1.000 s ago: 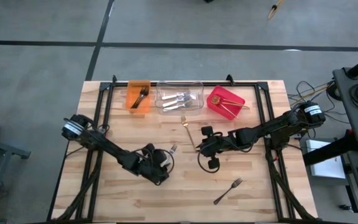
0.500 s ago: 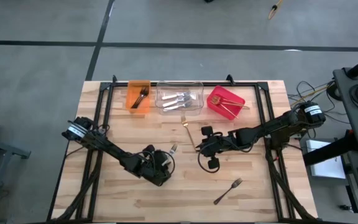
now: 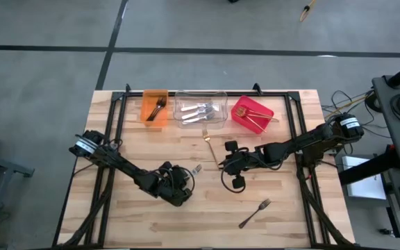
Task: Sort silverware by color (type)
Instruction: Put the white fork into the transparent bin
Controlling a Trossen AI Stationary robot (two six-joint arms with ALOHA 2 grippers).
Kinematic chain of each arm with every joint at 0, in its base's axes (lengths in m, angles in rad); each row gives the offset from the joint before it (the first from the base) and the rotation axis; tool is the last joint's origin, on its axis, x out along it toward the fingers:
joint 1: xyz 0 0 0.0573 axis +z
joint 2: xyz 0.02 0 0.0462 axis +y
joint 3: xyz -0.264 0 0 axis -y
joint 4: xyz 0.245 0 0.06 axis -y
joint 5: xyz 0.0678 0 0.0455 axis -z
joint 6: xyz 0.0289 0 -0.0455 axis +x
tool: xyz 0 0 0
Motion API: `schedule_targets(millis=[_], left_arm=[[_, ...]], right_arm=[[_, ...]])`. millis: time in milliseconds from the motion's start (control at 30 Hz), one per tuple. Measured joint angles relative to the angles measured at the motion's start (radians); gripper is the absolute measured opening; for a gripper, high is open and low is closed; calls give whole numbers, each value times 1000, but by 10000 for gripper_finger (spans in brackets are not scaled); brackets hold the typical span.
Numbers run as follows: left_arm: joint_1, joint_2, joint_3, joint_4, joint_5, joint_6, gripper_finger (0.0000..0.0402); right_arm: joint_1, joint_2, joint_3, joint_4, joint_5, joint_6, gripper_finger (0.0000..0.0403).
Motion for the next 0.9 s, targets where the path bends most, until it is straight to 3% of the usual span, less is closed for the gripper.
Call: schedule_targets(millis=[233, 400, 900], left_arm=[[1, -17, 23, -11, 15, 3, 23], [22, -84, 40, -9, 53, 102, 1], [173, -364, 42, -87, 92, 446, 2]], right_arm=[[0, 1, -11, 9, 0, -20, 52], [-5, 1, -25, 10, 0, -83, 52], [-141, -2, -46, 13, -3, -141, 52]])
